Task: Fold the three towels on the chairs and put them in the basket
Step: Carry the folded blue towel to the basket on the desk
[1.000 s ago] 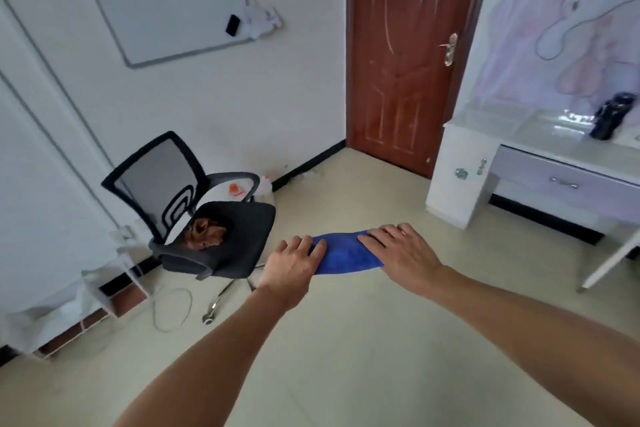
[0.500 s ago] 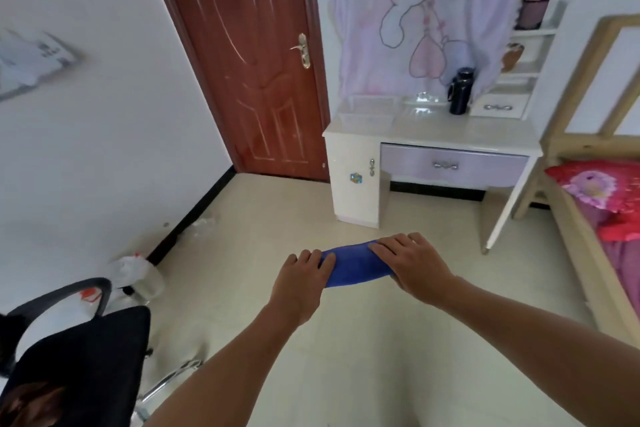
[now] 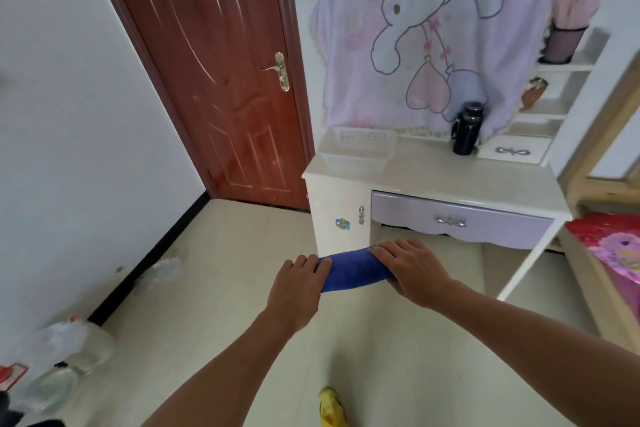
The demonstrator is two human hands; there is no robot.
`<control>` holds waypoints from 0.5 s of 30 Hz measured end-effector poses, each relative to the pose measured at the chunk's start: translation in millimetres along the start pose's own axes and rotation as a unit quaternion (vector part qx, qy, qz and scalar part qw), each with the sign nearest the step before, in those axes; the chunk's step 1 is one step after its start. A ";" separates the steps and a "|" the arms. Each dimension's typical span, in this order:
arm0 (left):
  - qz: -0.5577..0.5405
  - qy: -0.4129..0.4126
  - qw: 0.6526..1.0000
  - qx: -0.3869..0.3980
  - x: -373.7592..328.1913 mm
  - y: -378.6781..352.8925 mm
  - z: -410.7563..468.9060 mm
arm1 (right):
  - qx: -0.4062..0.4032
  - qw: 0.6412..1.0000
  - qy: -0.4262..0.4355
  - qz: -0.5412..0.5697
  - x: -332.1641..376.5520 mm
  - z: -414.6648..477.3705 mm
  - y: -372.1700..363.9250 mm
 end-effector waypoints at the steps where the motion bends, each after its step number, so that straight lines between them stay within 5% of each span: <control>1: 0.000 -0.003 1.000 0.000 9.6 -7.1 21.2 | 0.002 1.000 0.000 0.000 -13.5 15.8 -10.3; 15: -0.077 -0.029 0.997 -0.005 129.3 -49.0 329.9 | 0.011 0.997 -0.063 0.035 -220.7 236.3 -83.2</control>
Point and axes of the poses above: each hand's wrist, its own z-axis towards the middle knuckle, its own y-axis out of the back of the hand, x = y × z, the point moved 2 cm from there along z, towards the middle knuckle, and after that the axes turned 3 degrees about y, right-handed, at the moved point
